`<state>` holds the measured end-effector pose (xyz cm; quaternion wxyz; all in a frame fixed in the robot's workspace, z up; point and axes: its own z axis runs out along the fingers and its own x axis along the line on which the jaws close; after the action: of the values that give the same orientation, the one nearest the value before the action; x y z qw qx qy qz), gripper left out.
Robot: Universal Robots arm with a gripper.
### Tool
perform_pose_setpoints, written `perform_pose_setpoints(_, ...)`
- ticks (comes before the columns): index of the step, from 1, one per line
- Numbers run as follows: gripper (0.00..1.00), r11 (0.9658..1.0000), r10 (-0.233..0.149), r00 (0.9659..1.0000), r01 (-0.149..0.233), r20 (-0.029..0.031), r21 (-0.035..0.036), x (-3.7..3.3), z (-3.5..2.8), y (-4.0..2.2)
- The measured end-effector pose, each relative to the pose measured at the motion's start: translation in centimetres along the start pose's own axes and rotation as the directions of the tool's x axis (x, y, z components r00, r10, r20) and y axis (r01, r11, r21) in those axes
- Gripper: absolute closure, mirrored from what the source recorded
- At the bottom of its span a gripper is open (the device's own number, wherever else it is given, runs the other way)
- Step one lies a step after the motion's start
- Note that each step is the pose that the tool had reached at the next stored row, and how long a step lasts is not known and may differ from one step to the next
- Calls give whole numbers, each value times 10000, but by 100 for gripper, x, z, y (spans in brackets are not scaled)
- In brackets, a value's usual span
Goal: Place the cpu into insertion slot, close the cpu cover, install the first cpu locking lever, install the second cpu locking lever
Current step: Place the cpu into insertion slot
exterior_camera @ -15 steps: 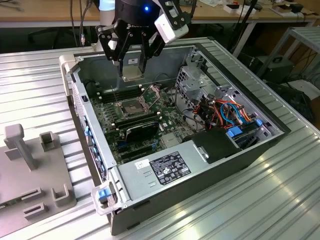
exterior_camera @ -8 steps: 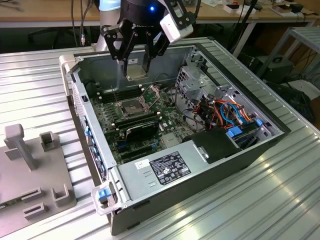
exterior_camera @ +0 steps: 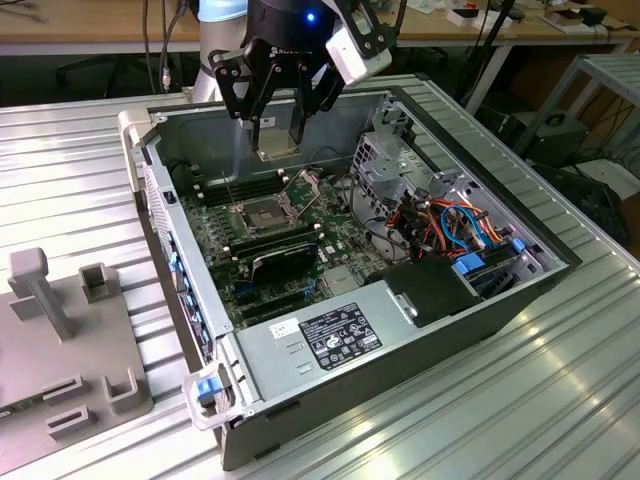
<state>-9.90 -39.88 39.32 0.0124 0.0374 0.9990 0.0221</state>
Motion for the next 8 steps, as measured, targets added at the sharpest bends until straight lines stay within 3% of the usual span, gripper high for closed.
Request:
perform_pose_setpoints(4, 46, 10000, 28, 10000, -28, 2, 0, -33, 1, 6)
perform_pose_setpoints(8, 46, 9980, 627, 9980, -627, 30, 13, -34, 6, 8)
